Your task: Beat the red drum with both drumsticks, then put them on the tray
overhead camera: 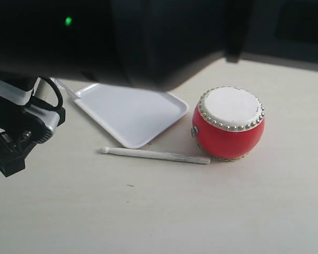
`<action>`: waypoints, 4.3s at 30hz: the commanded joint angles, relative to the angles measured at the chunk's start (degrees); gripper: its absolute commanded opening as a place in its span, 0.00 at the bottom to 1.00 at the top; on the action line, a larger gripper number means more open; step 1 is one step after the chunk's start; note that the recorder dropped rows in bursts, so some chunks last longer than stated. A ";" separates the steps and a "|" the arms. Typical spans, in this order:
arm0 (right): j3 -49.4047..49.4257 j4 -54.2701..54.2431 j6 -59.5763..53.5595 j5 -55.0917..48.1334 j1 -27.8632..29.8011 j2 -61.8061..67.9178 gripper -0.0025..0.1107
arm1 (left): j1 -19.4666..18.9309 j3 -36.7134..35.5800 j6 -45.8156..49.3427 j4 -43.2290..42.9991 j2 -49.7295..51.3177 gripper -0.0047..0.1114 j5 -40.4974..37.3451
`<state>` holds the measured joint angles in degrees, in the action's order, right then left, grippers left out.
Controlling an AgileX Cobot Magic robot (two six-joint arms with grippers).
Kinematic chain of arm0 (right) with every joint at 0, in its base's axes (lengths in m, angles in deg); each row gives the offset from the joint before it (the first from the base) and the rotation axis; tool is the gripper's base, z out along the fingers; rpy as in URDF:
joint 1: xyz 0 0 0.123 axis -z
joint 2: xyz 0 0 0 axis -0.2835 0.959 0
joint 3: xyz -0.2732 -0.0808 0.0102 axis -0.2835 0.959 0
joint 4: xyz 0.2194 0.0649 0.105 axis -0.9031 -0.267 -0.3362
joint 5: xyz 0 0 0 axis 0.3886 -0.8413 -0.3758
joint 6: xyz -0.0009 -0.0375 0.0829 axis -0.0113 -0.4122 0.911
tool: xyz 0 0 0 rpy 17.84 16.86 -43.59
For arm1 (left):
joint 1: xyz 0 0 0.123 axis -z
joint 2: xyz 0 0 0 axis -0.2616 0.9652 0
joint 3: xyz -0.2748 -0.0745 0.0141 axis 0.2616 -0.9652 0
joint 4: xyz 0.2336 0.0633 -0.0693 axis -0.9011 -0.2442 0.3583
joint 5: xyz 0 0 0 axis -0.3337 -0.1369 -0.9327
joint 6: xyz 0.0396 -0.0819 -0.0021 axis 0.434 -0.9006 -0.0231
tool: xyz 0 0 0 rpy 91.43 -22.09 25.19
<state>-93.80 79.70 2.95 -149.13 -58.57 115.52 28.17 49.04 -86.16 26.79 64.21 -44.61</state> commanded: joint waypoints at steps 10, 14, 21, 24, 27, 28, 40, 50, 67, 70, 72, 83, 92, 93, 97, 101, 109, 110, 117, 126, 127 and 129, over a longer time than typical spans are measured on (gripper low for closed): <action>0.11 -2.04 -0.28 -0.11 -0.29 -0.55 0.02 | 0.22 0.27 -3.26 -2.55 0.08 0.53 0.30; 0.11 -2.04 -0.28 -0.11 -0.29 -0.55 0.02 | 0.22 0.27 -5.68 -6.18 0.08 0.53 0.30; 0.11 -2.02 0.78 -0.11 -0.29 -0.55 0.02 | 0.22 0.27 -5.68 -6.28 0.08 0.54 0.83; 0.11 -2.17 1.14 -0.11 -0.29 -0.55 0.02 | 0.22 0.27 -6.20 -6.28 0.08 0.53 1.11; 0.11 -2.17 1.27 -0.11 -0.29 -0.55 0.02 | 0.22 0.27 -6.34 -6.28 0.08 0.50 1.11; 0.11 -2.17 1.27 -0.11 -0.29 -0.55 0.02 | 0.22 0.27 -6.74 -6.28 0.08 0.47 1.11; 0.11 -2.27 2.32 -0.11 -0.29 -0.55 0.02 | 0.22 0.27 -8.53 -6.28 0.08 0.04 0.61; 0.11 -2.05 5.36 -0.11 -0.29 -0.55 0.21 | 0.22 0.27 -8.53 -4.96 0.08 0.04 0.44; 0.11 -2.23 33.50 -0.11 1.76 -10.46 0.52 | 0.22 0.27 -8.72 2.29 0.08 0.04 -9.20; 0.11 -9.53 35.20 -0.11 6.08 -14.64 0.52 | 0.22 0.27 -8.72 4.78 -0.02 0.04 -13.10; 0.11 -14.41 36.47 -0.11 10.46 -17.05 0.52 | 0.22 0.27 -8.72 5.78 -0.02 0.04 -14.61; 2.23 -50.53 33.48 -0.11 29.09 -20.31 0.52 | 0.22 0.27 -11.50 5.86 -0.02 0.04 -16.43; 12.47 -49.18 31.20 -0.11 29.17 -12.35 0.52 | 0.22 0.17 -11.50 5.86 -0.02 0.04 -19.18; 13.68 -48.77 31.20 -0.11 29.17 -11.42 0.52 | 0.22 0.17 -11.50 5.86 -0.02 0.04 -19.18; 18.98 -49.78 28.58 7.11 29.17 -7.47 0.52 | 0.22 0.17 -11.74 5.86 -0.02 0.04 -19.19; 21.70 -56.54 23.14 10.55 30.94 -4.73 0.48 | 0.22 0.17 -11.74 5.86 -0.02 0.04 -19.19; 21.87 -66.09 22.25 8.45 39.72 -0.98 0.47 | 0.22 0.17 -11.74 5.86 -0.02 0.04 -19.19; 21.87 -66.47 22.25 8.56 39.98 -0.76 0.47 | 0.22 0.17 -11.74 5.86 -0.02 0.04 -19.19; 21.87 -68.16 20.19 8.90 39.78 0.58 0.47 | 0.22 0.17 -11.74 5.86 -0.02 0.04 -19.19; 22.42 -67.77 20.19 10.39 39.78 6.78 0.47 | 0.22 0.17 -11.74 5.86 -0.02 0.04 -19.19; 22.42 -67.78 20.19 10.50 39.78 7.26 0.47 | 0.22 0.17 -11.74 5.86 -0.02 0.04 -19.19; 22.42 -67.78 20.19 11.40 39.78 8.13 0.47 | 0.22 0.17 -11.74 5.86 -0.02 0.04 -19.19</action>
<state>-71.55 11.65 23.58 -139.23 -18.77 122.88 28.17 49.04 -97.57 32.22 64.21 -63.59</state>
